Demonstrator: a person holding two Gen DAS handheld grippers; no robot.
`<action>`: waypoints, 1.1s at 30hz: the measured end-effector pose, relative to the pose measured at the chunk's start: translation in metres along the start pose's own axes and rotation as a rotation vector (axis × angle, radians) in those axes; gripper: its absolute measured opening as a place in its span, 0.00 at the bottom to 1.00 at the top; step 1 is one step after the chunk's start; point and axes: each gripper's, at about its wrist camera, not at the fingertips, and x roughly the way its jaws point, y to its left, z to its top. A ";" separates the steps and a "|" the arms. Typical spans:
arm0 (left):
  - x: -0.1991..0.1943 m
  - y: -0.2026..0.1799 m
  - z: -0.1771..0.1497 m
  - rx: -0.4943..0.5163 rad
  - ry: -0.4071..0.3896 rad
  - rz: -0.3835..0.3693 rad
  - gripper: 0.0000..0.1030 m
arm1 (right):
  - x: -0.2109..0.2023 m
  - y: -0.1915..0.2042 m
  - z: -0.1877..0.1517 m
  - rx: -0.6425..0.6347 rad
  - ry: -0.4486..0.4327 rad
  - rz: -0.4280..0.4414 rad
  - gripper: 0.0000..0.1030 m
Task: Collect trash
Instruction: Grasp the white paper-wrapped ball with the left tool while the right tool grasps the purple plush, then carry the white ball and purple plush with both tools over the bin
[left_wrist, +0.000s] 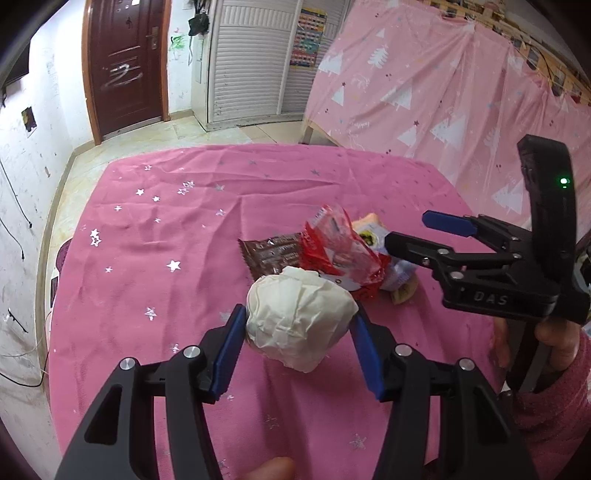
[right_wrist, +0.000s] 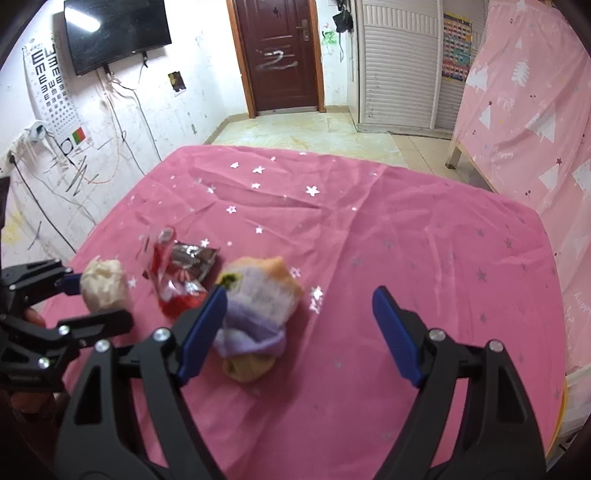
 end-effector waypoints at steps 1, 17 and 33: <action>-0.002 0.002 0.000 -0.003 -0.005 0.002 0.49 | 0.002 0.003 0.002 -0.006 0.005 0.004 0.75; -0.009 0.026 -0.001 -0.061 -0.024 0.020 0.49 | 0.027 0.025 0.001 -0.059 0.083 0.005 0.24; -0.009 0.009 0.011 -0.045 -0.035 0.038 0.49 | -0.007 -0.019 0.000 0.034 -0.003 -0.048 0.22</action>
